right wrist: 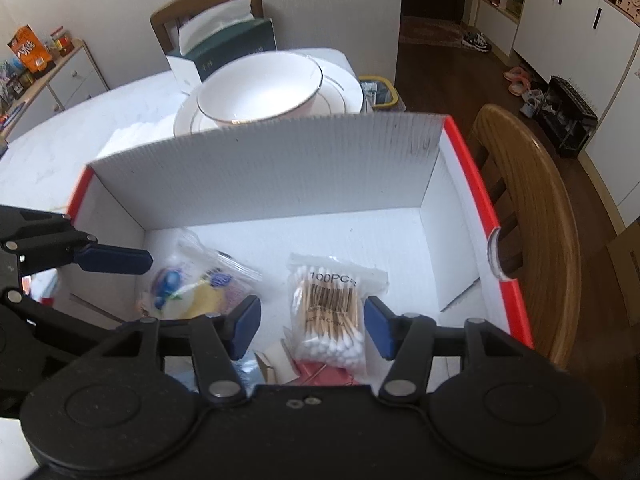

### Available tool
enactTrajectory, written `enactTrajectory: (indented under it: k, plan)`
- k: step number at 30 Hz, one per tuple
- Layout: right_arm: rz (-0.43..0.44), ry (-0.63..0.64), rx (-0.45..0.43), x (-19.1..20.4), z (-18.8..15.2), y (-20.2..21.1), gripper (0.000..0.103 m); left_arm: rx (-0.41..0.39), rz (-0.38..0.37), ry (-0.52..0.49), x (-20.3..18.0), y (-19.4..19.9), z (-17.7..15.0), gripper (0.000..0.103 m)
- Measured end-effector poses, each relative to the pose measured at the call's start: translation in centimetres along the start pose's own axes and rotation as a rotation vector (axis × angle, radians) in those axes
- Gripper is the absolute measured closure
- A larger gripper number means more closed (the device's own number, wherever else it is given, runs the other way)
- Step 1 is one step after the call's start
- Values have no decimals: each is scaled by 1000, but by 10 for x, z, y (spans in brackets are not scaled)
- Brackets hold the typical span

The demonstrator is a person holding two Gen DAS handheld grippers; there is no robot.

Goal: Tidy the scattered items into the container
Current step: 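Open both tools to release the bags into the box and withdraw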

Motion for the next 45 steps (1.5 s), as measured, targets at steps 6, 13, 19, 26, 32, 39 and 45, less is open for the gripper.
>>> enactTrajectory:
  k: [6, 13, 19, 26, 32, 39, 45]
  plan:
    - [22, -5, -46, 2, 2, 19, 42, -61, -5, 26, 2, 17, -2, 41]
    - [39, -8, -104, 6, 2, 43, 40, -139, -18, 45, 5, 44, -8, 41]
    - [44, -15, -147, 10, -2, 61, 36, -194, -7, 30, 3, 66, -17, 41]
    - [69, 0, -207, 28, -13, 82, 32, -250, -12, 46, 4, 93, -38, 33]
    - [85, 12, -251, 51, -23, 94, 24, -283, -9, 45, 8, 113, -59, 32]
    - [97, 24, -296, 82, -37, 104, 18, -317, -4, 79, 25, 137, -89, 26]
    - [71, 43, -330, 114, -50, 108, 17, -330, 16, 114, 50, 159, -124, 22]
Point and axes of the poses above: each gripper's, at about its wrist camera, not at the fingertips, and y roughly against the way its jaws point, x to its left, z to its top, the point moved 2 cm from there along -y, roughly the way its jaws point
